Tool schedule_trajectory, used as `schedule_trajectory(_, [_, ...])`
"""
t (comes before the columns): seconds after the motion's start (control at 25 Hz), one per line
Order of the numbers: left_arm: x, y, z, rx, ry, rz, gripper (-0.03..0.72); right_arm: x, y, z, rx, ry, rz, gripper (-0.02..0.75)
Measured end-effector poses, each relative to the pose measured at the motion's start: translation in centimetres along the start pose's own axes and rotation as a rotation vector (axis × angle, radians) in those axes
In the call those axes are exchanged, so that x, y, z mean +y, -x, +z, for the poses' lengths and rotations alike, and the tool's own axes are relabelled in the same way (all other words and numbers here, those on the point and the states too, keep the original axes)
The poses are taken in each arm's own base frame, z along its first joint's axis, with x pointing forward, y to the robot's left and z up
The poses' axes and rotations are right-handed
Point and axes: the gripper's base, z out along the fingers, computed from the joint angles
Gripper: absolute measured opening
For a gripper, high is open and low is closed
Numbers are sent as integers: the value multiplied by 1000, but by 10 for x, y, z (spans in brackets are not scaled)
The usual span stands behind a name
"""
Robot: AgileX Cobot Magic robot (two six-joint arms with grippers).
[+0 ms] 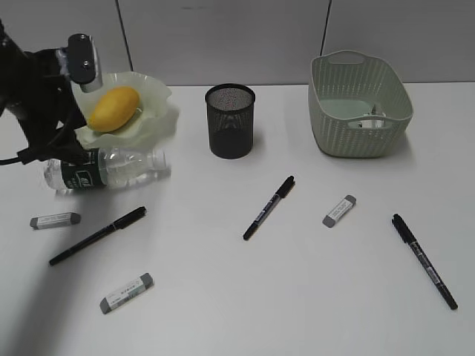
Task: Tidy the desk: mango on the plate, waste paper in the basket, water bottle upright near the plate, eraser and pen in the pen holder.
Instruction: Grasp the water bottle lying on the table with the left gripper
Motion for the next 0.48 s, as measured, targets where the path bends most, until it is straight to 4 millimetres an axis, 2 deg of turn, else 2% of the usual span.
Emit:
schedule_trajectory(0.28, [3, 15, 25, 4, -38, 52, 561, 0, 0, 0, 0, 0, 0, 414])
schedule_trajectory(0.48, [9, 20, 34, 6, -51, 60, 561, 0, 0, 0, 0, 0, 0, 414])
